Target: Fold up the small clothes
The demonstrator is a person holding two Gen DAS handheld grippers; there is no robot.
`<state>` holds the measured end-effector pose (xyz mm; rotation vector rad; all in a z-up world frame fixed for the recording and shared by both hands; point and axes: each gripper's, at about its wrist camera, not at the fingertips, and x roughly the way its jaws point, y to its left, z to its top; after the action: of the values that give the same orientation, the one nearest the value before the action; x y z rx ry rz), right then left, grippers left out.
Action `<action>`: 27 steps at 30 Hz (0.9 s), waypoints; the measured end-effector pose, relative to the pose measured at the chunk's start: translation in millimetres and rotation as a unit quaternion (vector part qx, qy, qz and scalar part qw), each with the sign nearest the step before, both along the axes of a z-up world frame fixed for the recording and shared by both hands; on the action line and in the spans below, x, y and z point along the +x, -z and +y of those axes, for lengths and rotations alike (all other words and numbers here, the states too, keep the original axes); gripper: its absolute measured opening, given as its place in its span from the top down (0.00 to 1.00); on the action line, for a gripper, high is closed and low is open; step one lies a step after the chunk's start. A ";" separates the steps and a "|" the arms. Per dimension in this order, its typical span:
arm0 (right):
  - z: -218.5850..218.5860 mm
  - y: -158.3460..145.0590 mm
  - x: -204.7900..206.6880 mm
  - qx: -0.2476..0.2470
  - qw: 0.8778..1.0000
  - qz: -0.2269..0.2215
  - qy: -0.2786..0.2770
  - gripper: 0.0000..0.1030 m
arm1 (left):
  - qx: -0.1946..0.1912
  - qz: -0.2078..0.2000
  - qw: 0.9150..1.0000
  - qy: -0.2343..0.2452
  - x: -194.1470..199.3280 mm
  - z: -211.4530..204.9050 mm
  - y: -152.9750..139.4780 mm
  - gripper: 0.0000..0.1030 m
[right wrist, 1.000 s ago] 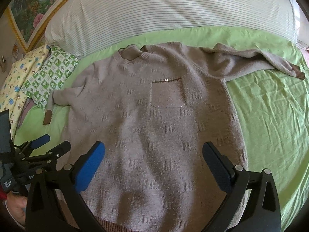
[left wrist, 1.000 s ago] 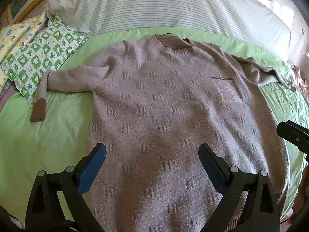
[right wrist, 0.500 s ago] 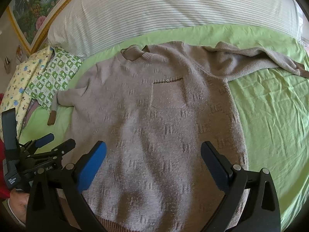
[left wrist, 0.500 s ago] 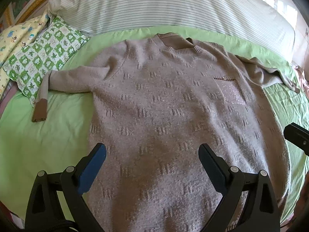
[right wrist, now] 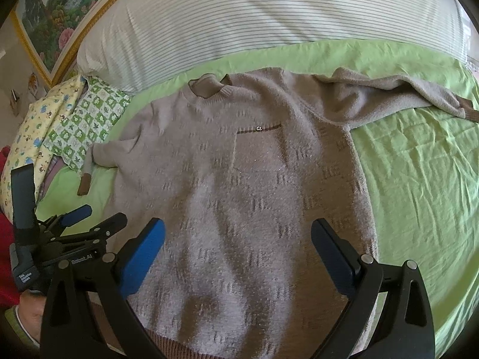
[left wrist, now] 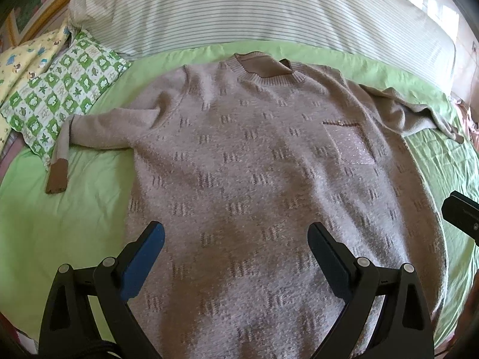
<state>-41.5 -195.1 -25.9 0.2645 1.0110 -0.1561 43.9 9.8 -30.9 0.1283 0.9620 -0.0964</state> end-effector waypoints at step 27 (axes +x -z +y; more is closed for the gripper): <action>-15.9 2.9 8.0 0.008 1.000 0.001 0.008 0.05 | -0.005 0.016 1.000 -0.001 18.0 -8.8 4.9 0.06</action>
<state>-33.6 -211.0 -28.8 0.2881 1.0135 -0.1633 61.9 1.0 -35.8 0.1168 0.9924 -0.1027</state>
